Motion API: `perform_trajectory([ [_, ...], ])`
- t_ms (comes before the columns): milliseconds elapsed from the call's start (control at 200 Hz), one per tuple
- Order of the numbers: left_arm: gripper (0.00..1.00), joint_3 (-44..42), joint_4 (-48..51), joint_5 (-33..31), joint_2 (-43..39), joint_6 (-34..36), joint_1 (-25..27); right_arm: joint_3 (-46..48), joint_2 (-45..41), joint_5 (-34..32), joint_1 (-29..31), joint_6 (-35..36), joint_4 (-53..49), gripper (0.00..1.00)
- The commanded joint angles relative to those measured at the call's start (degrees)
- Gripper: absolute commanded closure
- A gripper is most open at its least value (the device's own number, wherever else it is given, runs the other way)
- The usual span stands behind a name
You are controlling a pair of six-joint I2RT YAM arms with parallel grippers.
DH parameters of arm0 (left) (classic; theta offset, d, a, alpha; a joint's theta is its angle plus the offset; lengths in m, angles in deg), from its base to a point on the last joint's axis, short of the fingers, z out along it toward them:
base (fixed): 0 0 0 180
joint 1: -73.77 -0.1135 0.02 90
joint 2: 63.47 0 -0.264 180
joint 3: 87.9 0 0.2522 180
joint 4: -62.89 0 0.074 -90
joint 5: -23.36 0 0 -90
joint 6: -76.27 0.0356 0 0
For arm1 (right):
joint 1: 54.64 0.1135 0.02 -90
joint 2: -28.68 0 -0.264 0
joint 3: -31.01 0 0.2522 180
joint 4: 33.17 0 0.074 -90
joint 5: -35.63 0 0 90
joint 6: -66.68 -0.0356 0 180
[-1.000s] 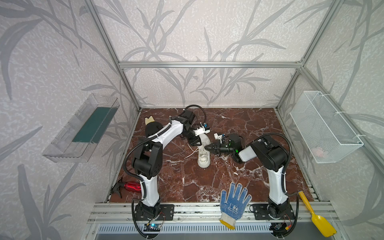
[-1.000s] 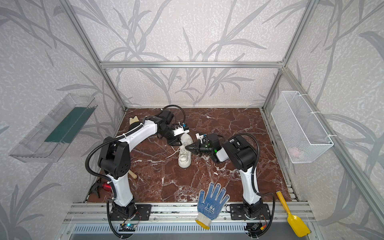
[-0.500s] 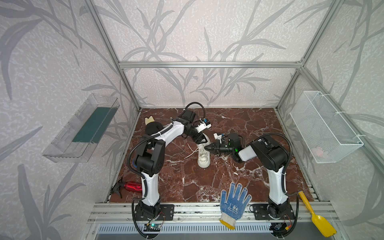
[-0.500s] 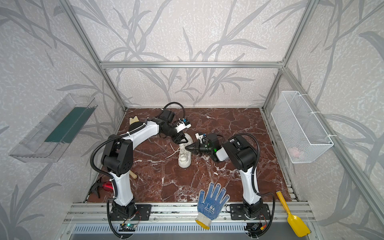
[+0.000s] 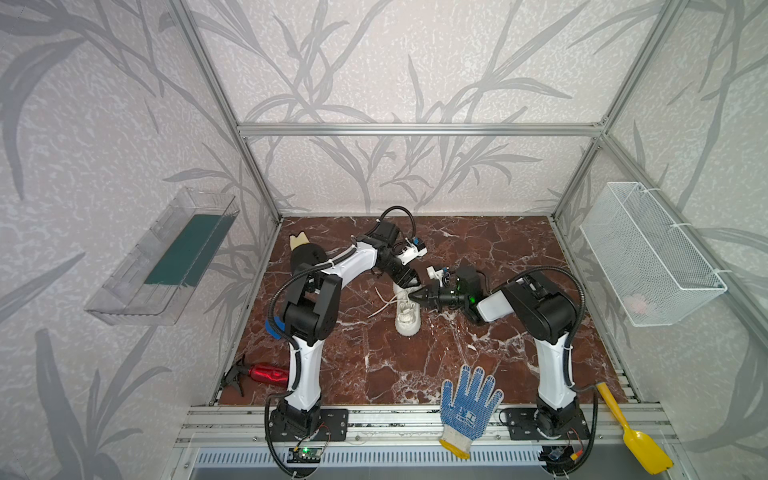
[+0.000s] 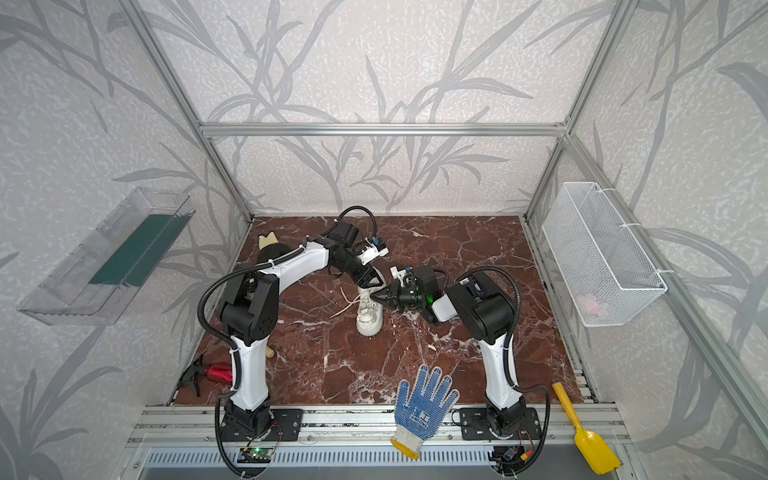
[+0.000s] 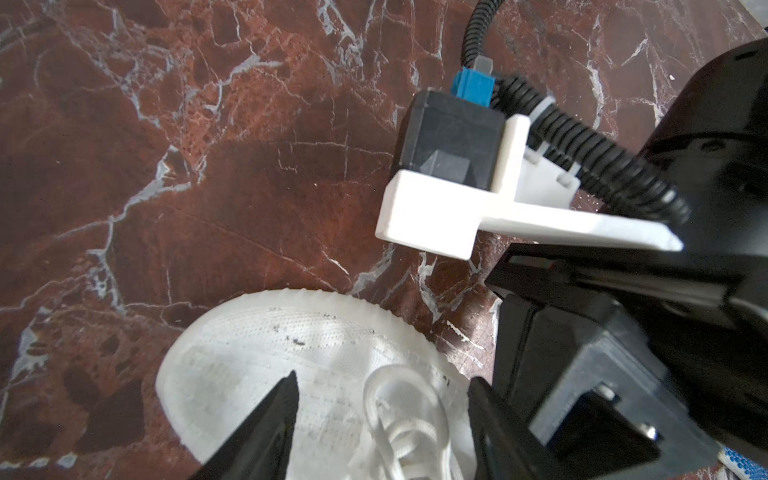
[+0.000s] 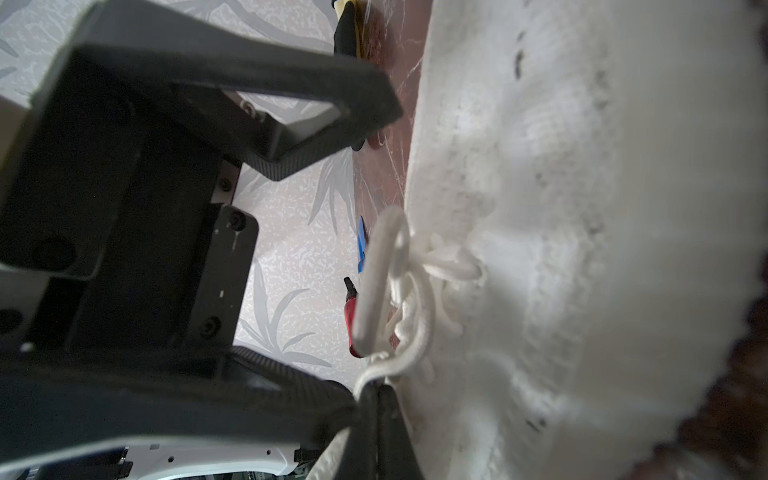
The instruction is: Tie the shoes
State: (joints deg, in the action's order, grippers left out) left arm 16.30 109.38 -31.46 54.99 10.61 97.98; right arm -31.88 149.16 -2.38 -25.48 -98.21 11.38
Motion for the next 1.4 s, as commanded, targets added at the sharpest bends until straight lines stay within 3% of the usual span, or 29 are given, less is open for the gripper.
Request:
perform_trajectory([
  [0,0.33,1.85,0.35,-0.99,1.30,-1.13,0.70,-0.95,-1.59,0.86,0.29,1.14,-1.57,1.00],
  [140,0.37,1.98,-0.37,-0.98,1.97,-2.05,1.08,-0.97,-1.62,0.89,0.34,1.23,-1.61,1.00],
  [340,0.50,2.28,-1.52,0.35,2.90,-3.75,1.13,-0.97,-1.74,0.99,0.31,1.46,-1.83,1.00],
  [475,0.65,2.22,-1.66,1.05,2.90,-4.13,1.17,-0.93,-1.92,1.00,0.30,1.84,-2.38,1.00],
  [670,1.00,1.10,-2.80,1.03,1.32,-4.51,1.10,-0.71,-2.12,0.86,0.34,1.94,-2.21,1.00],
  [1400,1.00,-7.02,-5.73,-2.32,-9.03,-5.70,-0.12,3.07,-5.60,0.52,-1.29,2.67,-1.96,1.00],
])
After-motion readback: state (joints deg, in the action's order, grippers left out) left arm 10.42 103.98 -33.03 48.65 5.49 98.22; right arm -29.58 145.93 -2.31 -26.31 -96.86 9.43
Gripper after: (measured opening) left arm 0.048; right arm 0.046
